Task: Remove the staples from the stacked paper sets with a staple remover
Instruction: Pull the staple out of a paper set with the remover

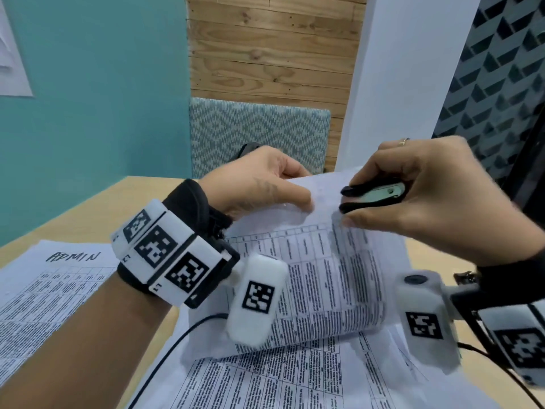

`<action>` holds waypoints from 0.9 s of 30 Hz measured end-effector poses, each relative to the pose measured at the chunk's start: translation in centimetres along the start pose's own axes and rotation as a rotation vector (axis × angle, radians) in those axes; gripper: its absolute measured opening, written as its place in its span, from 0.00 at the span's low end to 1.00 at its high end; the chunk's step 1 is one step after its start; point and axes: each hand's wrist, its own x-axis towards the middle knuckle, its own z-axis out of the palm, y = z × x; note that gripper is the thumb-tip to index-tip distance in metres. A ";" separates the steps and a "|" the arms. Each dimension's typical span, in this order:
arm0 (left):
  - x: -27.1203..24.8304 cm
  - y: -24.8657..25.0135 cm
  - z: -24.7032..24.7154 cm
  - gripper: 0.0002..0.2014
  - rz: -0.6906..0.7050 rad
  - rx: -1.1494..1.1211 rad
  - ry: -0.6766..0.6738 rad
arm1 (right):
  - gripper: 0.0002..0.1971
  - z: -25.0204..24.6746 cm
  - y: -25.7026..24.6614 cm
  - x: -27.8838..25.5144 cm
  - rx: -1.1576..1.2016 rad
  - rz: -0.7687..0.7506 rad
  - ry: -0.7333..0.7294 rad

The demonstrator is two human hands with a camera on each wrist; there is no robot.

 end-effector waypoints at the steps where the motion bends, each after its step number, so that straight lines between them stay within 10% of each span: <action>1: 0.0 -0.1 -0.4 0.07 -0.013 0.021 0.009 | 0.13 -0.4 0.0 -0.1 -0.003 0.009 0.003; 12: 1.1 -1.5 -0.9 0.05 -0.116 -0.085 -0.082 | 0.19 0.5 0.3 -0.1 -0.300 0.056 -0.337; 27: 1.6 -2.2 0.0 0.19 -0.124 -0.285 -0.183 | 0.17 1.9 2.0 0.3 -0.407 -0.220 -0.081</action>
